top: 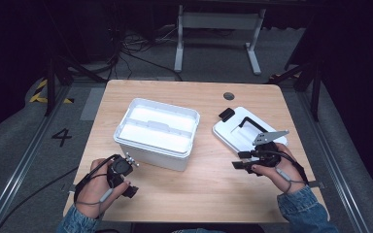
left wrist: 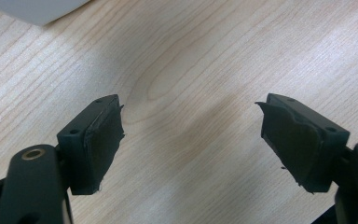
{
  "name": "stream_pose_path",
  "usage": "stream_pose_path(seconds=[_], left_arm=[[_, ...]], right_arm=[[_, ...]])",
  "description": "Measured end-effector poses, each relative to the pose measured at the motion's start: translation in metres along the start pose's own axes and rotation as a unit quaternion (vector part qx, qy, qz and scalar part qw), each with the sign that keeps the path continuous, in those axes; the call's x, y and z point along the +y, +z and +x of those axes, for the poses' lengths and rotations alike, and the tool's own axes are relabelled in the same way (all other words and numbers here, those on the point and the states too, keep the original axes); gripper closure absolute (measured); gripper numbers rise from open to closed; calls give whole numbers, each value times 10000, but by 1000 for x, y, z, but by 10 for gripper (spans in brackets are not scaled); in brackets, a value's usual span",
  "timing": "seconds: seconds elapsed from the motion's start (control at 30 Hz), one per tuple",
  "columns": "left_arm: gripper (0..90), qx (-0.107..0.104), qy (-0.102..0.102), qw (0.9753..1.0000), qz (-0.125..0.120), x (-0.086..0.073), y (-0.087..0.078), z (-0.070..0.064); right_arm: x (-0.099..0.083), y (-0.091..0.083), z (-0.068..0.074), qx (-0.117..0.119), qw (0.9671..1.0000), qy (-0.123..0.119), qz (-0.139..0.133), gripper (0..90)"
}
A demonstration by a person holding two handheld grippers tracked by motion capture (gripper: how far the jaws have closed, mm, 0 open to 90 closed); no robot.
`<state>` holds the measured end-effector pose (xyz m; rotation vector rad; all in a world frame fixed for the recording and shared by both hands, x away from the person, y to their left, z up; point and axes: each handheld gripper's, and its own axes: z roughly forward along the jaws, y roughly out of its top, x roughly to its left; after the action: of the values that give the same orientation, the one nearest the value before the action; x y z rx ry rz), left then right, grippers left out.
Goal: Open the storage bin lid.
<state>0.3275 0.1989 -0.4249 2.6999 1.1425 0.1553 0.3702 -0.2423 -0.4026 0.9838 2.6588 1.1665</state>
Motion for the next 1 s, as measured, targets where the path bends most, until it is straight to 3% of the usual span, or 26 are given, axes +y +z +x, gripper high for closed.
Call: stream_pose_path(seconds=[0.63, 0.9, 1.0], left_arm=[[215, -104, 7, 9999, 119, 2, 6, 0], [214, -120, 38, 9999, 110, 4, 8, -1], [215, -113, 55, 9999, 97, 4, 9, -2]], right_arm=[[-22, 40, 0, -134, 9999, -93, -42, 488], [-28, 55, 8, -235, 9992, -326, 6, 486], [-31, 58, 10, -292, 9985, -425, -163, 481]])
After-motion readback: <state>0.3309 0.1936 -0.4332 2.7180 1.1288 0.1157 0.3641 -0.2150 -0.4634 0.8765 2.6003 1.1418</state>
